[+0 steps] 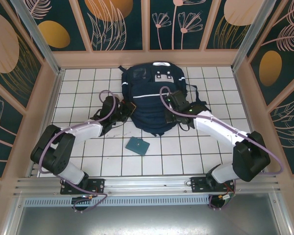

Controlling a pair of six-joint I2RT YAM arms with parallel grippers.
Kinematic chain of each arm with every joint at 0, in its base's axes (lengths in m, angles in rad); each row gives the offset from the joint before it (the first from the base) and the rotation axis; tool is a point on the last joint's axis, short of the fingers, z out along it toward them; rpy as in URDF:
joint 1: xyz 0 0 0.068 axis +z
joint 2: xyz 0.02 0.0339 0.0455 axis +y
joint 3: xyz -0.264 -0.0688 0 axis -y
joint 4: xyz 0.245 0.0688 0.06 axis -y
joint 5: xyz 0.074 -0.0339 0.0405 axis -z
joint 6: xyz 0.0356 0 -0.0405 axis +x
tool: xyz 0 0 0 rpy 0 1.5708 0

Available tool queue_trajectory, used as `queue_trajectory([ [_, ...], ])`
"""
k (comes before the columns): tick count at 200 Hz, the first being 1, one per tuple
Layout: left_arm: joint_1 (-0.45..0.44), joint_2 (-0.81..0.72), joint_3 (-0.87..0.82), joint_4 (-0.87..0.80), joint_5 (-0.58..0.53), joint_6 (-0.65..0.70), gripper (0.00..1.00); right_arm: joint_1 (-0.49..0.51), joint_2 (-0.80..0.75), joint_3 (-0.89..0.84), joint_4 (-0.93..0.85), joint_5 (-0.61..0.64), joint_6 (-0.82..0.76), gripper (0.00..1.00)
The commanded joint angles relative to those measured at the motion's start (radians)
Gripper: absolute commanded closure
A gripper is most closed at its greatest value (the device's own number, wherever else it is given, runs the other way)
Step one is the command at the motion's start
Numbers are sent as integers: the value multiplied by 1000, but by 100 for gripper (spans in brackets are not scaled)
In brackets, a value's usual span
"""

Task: Pack the student bag

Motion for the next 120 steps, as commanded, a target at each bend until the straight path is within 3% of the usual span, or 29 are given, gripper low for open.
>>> queue_trajectory([
  [1, 55, -70, -18, -94, -78, 92, 100, -53, -20, 10, -56, 120, 26, 100],
  [53, 136, -129, -24, -183, -58, 189, 100, -169, 50, 66, 19, 140, -27, 100],
  [83, 173, -139, -22, -223, -26, 245, 100, -198, 107, 95, 139, 112, -175, 100],
  [117, 192, -142, 4, -269, 5, 307, 100, -209, 128, 150, 138, -145, -289, 100],
  [120, 192, -142, 6, -275, 1, 313, 100, -208, 124, 148, 131, -186, -303, 96],
])
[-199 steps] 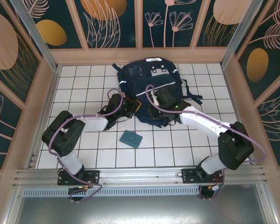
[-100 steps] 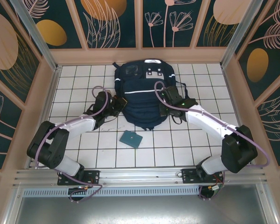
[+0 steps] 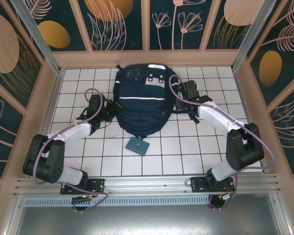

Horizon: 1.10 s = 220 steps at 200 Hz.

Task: Pack the student bag

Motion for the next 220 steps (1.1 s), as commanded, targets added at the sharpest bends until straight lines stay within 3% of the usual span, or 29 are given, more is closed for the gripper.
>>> queue_trajectory([
  [1, 20, -31, 25, -61, -15, 84, 100, -3, -7, 51, 31, -216, -132, 95],
  [15, 32, -32, 32, -75, -24, 99, 100, -2, -21, 31, 4, -326, -185, 72],
  [30, 54, -24, 39, -74, -16, 106, 100, 5, -22, 20, -24, -384, -216, 55],
  [57, 89, 1, 76, -77, 9, 128, 100, 19, 2, 22, -55, -511, -250, 39],
  [121, 100, 97, 181, -90, 45, 154, 100, 60, 101, 68, -46, -609, -279, 35],
  [173, 101, 134, 231, -91, 57, 158, 100, 64, 152, 90, -51, -605, -284, 29],
  [220, 101, 134, 234, -96, 60, 161, 100, 79, 191, 122, -76, -566, -302, 31],
])
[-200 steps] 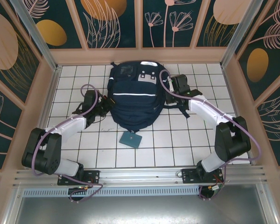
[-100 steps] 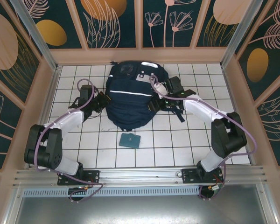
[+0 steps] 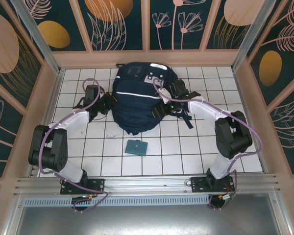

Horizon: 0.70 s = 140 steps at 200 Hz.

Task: Pack the student bag

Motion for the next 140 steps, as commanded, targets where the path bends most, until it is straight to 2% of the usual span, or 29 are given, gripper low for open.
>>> queue_trajectory([
  [1, 5, 7, 41, 49, 2, 14, 100, 16, 15, 26, -25, 12, -34, 31],
  [36, 5, 12, 47, 49, 2, 12, 100, 38, -14, -11, -46, 72, -20, 43],
  [80, 4, 16, 55, 44, -3, 13, 100, 44, -53, -56, -27, 150, 7, 71],
  [107, 6, 13, 56, 31, -18, 21, 100, 45, -71, -64, -23, 251, 13, 87],
  [140, 5, -6, 51, -2, -63, 49, 100, 16, -93, -74, -17, 347, 37, 98],
])
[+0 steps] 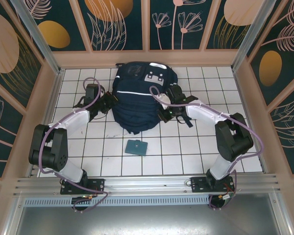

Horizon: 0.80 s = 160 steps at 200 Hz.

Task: Pack the student bag

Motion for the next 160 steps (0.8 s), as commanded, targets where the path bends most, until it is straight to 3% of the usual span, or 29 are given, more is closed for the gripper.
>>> queue_trajectory([
  [1, 9, -14, 30, 4, -66, 42, 100, -37, -52, -14, 19, 140, 34, 98],
  [67, 34, -59, -13, -30, -95, 91, 100, -151, -81, 20, 82, 202, 75, 100],
  [160, 38, -92, -58, -39, -57, 170, 100, -178, 195, 345, 44, 232, 152, 100],
])
